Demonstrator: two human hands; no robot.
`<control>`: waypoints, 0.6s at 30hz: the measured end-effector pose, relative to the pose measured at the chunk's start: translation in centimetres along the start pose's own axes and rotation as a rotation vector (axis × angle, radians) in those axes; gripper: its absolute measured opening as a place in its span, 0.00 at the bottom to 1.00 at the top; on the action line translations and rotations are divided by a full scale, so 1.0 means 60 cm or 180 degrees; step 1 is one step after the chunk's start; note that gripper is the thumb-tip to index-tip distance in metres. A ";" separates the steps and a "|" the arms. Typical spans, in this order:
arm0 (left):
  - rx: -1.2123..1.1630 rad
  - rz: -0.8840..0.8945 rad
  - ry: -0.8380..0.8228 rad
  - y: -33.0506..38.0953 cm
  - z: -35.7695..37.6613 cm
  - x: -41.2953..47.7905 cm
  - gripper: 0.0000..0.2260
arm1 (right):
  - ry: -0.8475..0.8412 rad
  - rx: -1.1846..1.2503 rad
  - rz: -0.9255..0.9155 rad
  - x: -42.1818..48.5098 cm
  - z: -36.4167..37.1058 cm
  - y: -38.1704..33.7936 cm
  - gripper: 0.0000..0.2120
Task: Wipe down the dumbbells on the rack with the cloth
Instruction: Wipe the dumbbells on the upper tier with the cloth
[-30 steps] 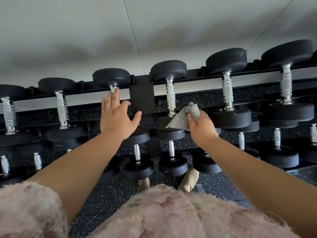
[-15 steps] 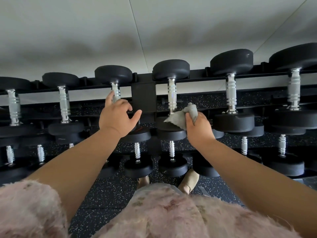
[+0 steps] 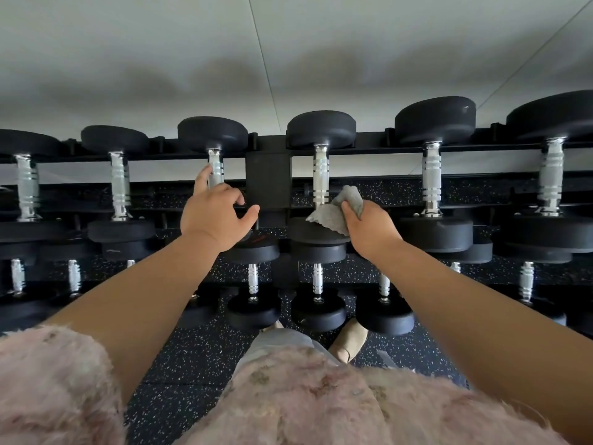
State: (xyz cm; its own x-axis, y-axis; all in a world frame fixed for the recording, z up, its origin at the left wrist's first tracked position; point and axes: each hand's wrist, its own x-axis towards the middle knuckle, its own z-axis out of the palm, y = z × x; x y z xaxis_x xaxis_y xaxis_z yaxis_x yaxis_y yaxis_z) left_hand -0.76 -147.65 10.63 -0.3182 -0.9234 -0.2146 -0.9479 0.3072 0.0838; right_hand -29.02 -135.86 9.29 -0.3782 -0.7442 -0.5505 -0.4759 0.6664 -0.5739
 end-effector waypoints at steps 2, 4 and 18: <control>0.0004 -0.0012 -0.0027 0.002 -0.002 0.000 0.20 | 0.0123 0.0392 -0.0075 0.006 0.012 -0.025 0.25; 0.0021 -0.0034 -0.0062 0.004 -0.004 0.001 0.19 | 0.0347 0.0773 -0.0221 0.010 0.022 -0.062 0.24; -0.0085 -0.0038 -0.0080 0.003 -0.008 -0.001 0.18 | -0.0511 -0.0836 -0.0171 0.051 0.029 -0.100 0.23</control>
State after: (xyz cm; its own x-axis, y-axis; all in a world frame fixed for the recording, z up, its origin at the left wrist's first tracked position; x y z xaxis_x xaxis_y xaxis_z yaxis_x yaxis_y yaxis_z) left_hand -0.91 -147.62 11.10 -0.3075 -0.9207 -0.2402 -0.9511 0.2898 0.1069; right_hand -25.98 -142.05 10.00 -0.2266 -0.7475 -0.6244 -0.6886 0.5763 -0.4400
